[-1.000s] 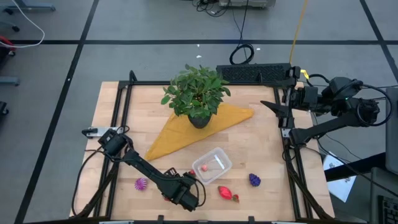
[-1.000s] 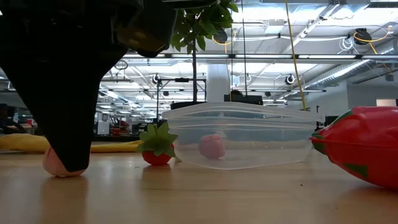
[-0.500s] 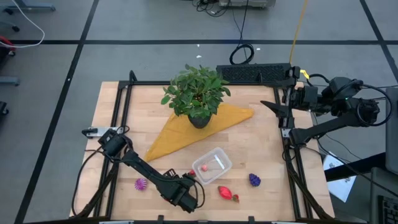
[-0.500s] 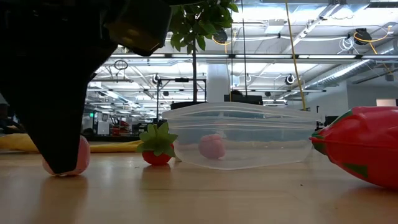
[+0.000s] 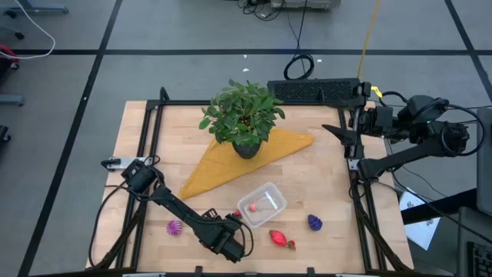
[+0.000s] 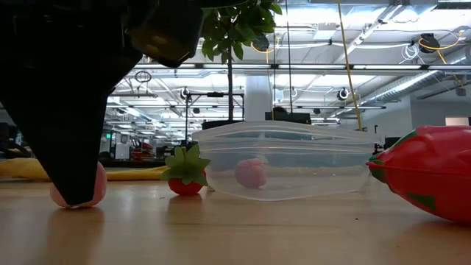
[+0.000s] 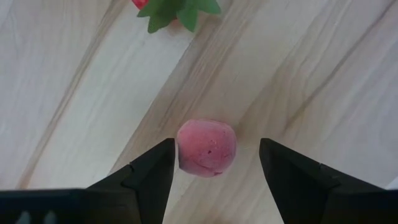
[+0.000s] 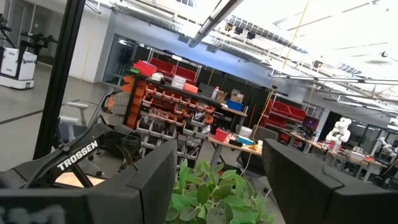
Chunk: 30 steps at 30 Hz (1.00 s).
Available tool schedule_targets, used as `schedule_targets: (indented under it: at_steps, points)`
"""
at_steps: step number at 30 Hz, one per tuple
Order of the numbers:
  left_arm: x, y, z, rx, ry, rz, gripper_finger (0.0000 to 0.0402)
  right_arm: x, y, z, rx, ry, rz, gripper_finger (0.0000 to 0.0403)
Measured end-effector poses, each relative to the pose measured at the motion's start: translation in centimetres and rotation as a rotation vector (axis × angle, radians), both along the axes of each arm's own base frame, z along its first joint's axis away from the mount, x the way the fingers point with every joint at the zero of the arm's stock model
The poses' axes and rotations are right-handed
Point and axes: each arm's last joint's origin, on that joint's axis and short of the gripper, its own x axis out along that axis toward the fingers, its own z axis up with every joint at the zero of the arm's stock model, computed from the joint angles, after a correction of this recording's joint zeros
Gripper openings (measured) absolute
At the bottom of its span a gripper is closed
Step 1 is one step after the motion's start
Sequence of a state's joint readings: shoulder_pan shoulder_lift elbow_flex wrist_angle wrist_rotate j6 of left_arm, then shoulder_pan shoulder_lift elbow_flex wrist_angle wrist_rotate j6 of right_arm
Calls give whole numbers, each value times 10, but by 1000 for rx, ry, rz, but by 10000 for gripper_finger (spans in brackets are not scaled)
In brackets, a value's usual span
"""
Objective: Pick and placing Produce into tupperware
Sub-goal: Put the lychee into the transparent bin
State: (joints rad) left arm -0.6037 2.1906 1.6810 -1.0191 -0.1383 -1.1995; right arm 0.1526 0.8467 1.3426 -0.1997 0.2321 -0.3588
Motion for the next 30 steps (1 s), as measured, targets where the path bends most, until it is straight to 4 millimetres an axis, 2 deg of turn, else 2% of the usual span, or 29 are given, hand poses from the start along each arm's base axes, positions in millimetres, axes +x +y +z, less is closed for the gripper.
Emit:
schedule_targets:
  at_steps: [18, 30]
  points:
    - [0, 0, 0, -4, 3, -1, 237, 0, 0, 0, 2, 0, 1, 228]
    - [0, 0, 1, -7, 2, -7, 130, 0, 0, 0, 3, 1, 0, 228]
